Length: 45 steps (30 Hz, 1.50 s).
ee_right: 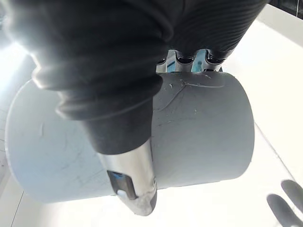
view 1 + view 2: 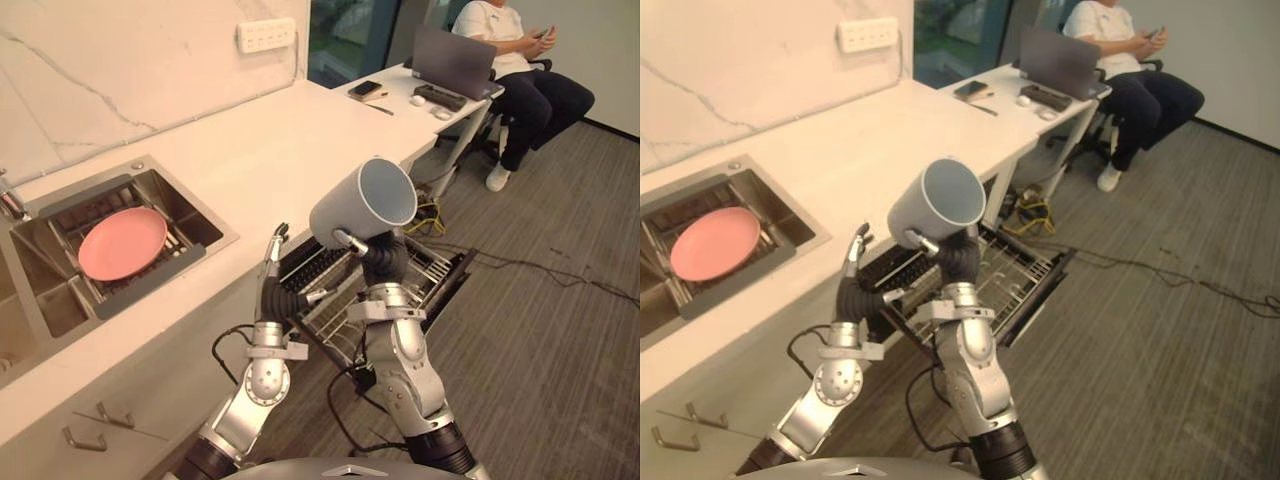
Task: Walk over to the sink, pick up the cup, carry it to the dishwasher, place the cup inside the dishwasher, then close the dishwasher door
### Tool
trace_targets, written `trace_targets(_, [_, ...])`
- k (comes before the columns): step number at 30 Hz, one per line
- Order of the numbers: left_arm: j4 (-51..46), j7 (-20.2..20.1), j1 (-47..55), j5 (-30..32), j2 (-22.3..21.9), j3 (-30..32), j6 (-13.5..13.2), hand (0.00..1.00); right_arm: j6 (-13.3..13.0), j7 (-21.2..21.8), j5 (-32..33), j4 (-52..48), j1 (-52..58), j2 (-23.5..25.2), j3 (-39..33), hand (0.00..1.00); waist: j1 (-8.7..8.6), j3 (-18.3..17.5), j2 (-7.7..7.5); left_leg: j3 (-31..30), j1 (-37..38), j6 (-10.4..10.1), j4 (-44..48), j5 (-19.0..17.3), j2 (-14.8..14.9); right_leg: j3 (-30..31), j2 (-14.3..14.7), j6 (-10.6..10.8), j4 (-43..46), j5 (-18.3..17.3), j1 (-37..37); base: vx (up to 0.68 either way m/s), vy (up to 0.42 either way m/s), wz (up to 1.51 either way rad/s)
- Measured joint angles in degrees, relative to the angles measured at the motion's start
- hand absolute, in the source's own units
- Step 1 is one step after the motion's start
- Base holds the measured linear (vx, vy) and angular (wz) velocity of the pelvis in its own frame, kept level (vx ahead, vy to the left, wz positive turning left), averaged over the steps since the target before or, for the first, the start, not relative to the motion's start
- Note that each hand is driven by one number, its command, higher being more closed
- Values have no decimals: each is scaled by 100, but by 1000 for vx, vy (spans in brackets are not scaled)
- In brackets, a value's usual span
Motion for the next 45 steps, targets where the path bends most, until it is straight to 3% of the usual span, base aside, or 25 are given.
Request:
trace_targets(4, [142,-968,100,-732,-24,159,23,0,312,-1,-322,18,69,-75,-706,100,11,23,28,-19,-6,1,3,1,-2,-6,-5,1,0,1,5,0,0,3])
trace_targets(7, [605,-1690,290,-1192,34,338,115,0,721,30,-636,273,143,-444,-1373,100,0,151,59,-93,-228,1,127,0,0,-62,-22,9,0,40,-119,-16,-5,13])
trace_targets(11, [928,-2565,250,-1604,358,514,417,0,1281,101,-899,1106,-276,-1163,-2038,100,14,801,70,-229,-862,1,573,-12,60,-193,-26,-22,0,184,-453,-93,-19,19])
trace_targets(16, [1530,-3241,240,-2159,712,519,733,0,1728,316,-991,1739,-764,-1679,-2174,100,89,1241,125,-337,-1244,-51,921,-92,166,-352,-3,-87,0,256,-615,-86,-23,12])
trace_targets(22, [2036,-3262,282,-2473,759,705,791,0,1999,377,-989,2513,-1500,-1957,-2298,100,284,1731,208,-595,-1617,-39,1122,-51,220,-653,50,-152,-1,297,-754,-61,-16,24])
trace_targets(24, [2211,-3256,311,-2544,752,848,789,0,2216,556,-993,2909,-1834,-2160,-2276,100,375,1876,249,-676,-1711,-20,1105,-1,211,-758,52,-162,-1,305,-808,-36,10,22])
trace_targets(30, [2893,-3263,271,-2719,749,1271,766,0,2613,899,-909,4659,-3288,-2726,-2020,100,577,2251,394,-867,-1831,27,982,208,166,-945,46,-177,-2,320,-874,-8,24,20])
trace_targets(33, [3291,-3426,276,-3199,711,1457,745,0,2699,1002,-858,5499,-4051,-2924,-1856,100,727,2275,420,-929,-1951,19,828,340,144,-998,49,-186,-3,327,-1035,6,21,15])
trace_targets(37, [3410,-3610,207,-3492,578,1531,723,0,2921,1446,-874,6315,-4881,-3184,-1370,100,894,2410,593,-1039,-2002,12,748,436,122,-1105,47,-196,-4,332,-1070,1,26,13])
trace_targets(43, [3651,-3672,7,-3505,417,1683,912,0,3278,2435,-1253,7018,-5330,-3179,-1071,100,998,2487,710,-1166,-2043,8,459,661,72,-1227,35,-212,-3,344,-1192,-3,24,11])
trace_targets(45, [3659,-3677,-23,-3570,414,1687,955,0,3389,2508,-1384,7075,-5353,-3191,-1001,100,1014,2500,729,-1191,-2068,-1,397,715,67,-1257,37,-222,-3,351,-1229,19,14,6])
